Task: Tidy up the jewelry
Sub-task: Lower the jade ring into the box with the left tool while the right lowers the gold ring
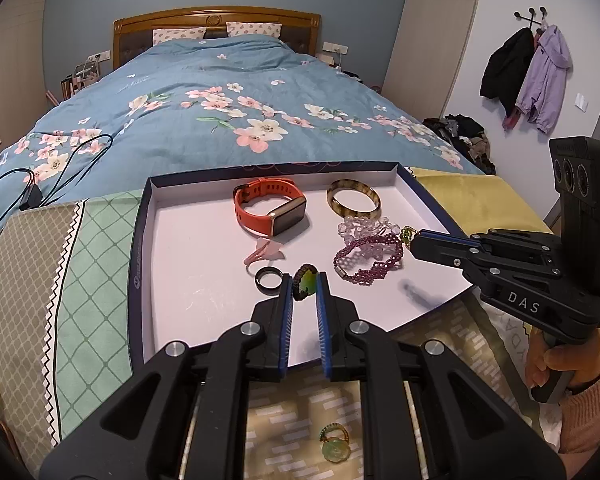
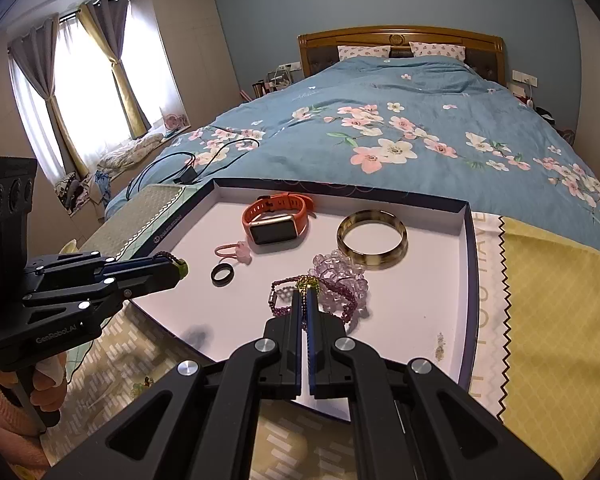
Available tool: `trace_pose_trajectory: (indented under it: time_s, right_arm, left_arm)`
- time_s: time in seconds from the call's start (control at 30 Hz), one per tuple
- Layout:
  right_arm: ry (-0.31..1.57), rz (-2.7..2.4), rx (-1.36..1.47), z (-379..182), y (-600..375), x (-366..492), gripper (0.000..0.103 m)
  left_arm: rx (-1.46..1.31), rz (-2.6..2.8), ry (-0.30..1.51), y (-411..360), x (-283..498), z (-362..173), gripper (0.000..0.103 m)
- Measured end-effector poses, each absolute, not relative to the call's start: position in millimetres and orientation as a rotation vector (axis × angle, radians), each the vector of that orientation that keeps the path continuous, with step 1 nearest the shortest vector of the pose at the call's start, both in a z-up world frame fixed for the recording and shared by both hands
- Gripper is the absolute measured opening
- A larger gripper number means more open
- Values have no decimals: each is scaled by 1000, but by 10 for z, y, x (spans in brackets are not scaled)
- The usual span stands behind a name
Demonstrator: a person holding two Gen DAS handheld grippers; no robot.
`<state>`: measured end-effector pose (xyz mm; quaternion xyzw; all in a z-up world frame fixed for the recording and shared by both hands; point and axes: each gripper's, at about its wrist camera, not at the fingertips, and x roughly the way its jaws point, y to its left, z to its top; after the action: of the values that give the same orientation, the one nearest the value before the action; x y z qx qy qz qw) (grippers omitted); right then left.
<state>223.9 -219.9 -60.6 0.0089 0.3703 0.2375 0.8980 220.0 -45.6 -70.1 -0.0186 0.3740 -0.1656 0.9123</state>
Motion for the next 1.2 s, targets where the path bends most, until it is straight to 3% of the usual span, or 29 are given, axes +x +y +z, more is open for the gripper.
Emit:
trace_pose_trajectory:
  time_s: [1.2]
  right_arm:
    - [820,456,12,-708,-2155,2396,1]
  left_arm:
    - [-41,-301,829,-508,2415,-896,12]
